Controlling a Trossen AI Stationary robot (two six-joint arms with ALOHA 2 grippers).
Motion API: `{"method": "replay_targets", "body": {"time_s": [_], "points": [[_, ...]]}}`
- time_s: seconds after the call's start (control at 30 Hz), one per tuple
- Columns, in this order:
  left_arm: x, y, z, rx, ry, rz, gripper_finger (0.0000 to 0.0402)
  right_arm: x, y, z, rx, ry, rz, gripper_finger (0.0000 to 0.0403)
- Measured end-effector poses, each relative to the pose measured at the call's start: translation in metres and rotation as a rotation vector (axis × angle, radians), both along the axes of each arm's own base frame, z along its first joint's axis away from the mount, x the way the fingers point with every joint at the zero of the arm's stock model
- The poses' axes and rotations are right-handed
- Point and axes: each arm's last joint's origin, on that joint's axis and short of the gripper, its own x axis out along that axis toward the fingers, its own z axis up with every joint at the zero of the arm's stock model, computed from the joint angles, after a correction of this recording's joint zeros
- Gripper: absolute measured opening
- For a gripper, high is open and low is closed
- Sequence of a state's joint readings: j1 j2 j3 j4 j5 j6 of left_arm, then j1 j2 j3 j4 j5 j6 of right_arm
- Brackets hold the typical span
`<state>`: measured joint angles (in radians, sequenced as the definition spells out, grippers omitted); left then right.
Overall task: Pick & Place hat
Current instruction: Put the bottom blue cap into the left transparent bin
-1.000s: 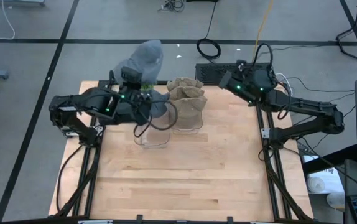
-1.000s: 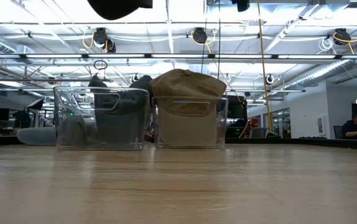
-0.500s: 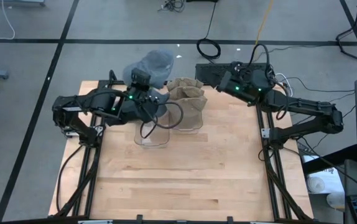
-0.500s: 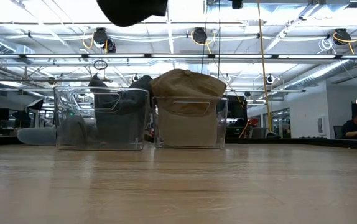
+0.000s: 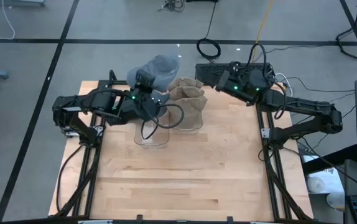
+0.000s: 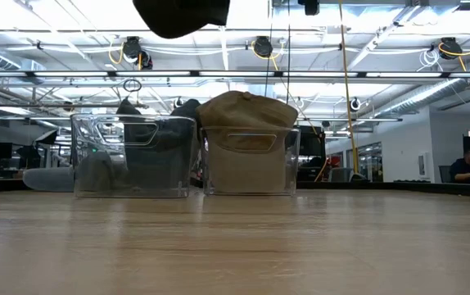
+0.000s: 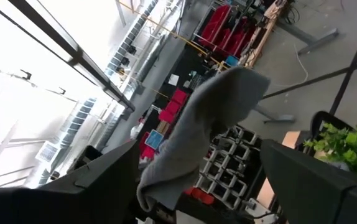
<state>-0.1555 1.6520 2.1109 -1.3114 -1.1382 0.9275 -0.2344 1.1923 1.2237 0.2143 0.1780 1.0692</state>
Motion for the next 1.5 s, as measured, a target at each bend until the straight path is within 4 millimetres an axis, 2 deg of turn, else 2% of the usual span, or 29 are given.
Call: {"method": "replay_targets", "body": {"time_s": [0.27, 0.43, 0.67, 1.0, 1.1, 1.27, 1.4, 1.5], "points": [[0.007, 0.008, 0.005, 0.026, 0.006, -0.02, 0.0, 0.001, 0.001, 0.0, 0.107, -0.043, 0.048, 0.0325], [0.018, 0.013, 0.004, 0.058, 0.034, -0.031, 0.0, 0.001, 0.001, 0.0, 0.185, -0.074, 0.085, 0.0325], [0.046, 0.014, -0.001, 0.071, 0.017, -0.08, 0.0, 0.001, -0.001, -0.001, 0.251, -0.1, 0.089, 0.0325], [0.077, 0.011, -0.021, 0.087, 0.065, -0.118, 0.0, 0.001, -0.004, -0.002, 0.376, -0.151, 0.097, 0.0319], [0.084, 0.011, -0.024, 0.085, 0.041, -0.113, 0.0, 0.001, -0.004, -0.002, 0.391, -0.158, 0.099, 0.0303], [0.084, 0.011, -0.024, 0.07, 0.017, -0.107, 0.0, 0.001, -0.004, -0.002, 0.392, -0.158, 0.099, 0.0259], [0.083, 0.012, -0.024, 0.072, 0.01, -0.092, 0.0, 0.001, -0.005, -0.002, 0.391, -0.151, 0.098, 0.0206], [0.083, 0.013, -0.024, 0.082, 0.017, -0.082, 0.0, 0.001, -0.005, -0.003, 0.381, -0.138, 0.094, 0.015]]}}
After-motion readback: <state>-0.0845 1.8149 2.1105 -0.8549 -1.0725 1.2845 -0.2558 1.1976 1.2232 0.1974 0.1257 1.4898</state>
